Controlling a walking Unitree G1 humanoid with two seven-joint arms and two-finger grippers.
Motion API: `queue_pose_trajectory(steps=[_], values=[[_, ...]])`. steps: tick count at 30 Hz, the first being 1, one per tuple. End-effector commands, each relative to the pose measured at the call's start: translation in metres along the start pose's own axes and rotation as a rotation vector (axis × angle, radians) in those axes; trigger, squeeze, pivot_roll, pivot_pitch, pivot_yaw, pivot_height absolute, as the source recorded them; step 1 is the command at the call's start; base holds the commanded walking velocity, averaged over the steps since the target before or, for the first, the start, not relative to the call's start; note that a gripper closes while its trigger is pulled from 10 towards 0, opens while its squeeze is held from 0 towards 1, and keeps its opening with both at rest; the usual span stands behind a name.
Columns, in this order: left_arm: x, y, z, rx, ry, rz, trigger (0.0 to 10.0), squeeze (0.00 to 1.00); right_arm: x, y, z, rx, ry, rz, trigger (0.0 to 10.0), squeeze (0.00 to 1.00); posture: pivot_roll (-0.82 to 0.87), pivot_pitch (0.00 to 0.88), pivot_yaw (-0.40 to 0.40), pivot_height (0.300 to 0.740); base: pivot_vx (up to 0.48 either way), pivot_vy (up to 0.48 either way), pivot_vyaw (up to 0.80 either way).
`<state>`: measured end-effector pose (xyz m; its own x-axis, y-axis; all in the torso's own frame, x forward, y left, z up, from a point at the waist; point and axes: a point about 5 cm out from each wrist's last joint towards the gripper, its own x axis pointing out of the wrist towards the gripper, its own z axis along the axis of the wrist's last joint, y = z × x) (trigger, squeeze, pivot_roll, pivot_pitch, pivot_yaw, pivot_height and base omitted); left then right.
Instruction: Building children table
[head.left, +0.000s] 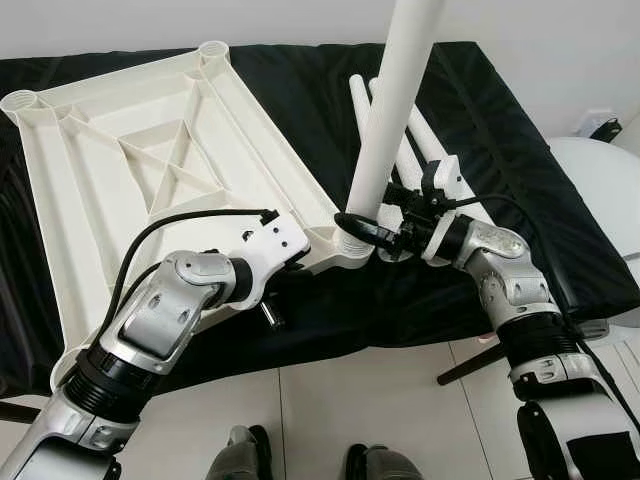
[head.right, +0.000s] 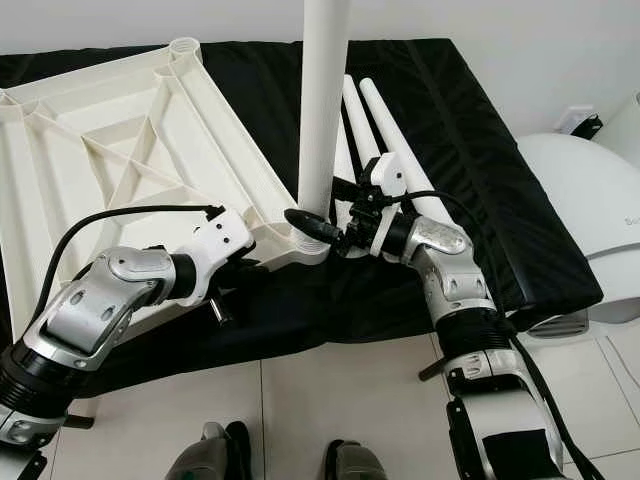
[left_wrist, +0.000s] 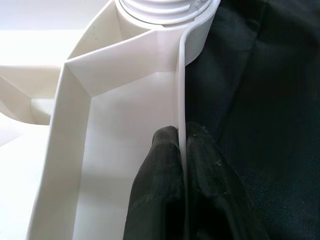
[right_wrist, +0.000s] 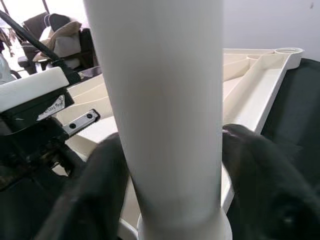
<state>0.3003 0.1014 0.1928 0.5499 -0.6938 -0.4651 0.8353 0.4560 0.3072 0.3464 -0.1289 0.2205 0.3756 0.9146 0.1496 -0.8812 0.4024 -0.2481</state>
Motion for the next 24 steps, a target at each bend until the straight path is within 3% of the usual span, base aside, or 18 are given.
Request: queue_pose_trajectory(steps=[1, 13, 18, 24], values=[[-0.005, 0.006, -0.002, -0.005, 0.011, 0.055, 10.0, 0.0, 0.0, -0.001, 0.001, -0.005, -0.006, 0.004, 0.0, 0.0, -0.01, 0.196, -0.006, 0.74, 0.0, 0.0, 0.0], [-0.006, 0.006, -0.002, -0.012, 0.009, 0.062, 10.0, 0.0, 0.001, 0.003, -0.007, -0.014, 0.019, -0.107, 0.0, 0.0, -0.01, 0.206, -0.014, 0.74, 0.0, 0.0, 0.0], [-0.006, 0.006, -0.003, -0.017, 0.012, 0.065, 10.0, 0.0, 0.002, 0.016, -0.014, -0.023, 0.011, -0.255, 0.0, 0.0, -0.01, 0.21, -0.016, 0.74, 0.0, 0.0, 0.0], [-0.006, 0.006, -0.003, -0.018, 0.012, 0.065, 10.0, 0.0, -0.003, 0.02, -0.022, 0.007, 0.023, -0.436, 0.0, 0.0, -0.02, 0.212, -0.011, 0.74, 0.0, 0.0, 0.0]])
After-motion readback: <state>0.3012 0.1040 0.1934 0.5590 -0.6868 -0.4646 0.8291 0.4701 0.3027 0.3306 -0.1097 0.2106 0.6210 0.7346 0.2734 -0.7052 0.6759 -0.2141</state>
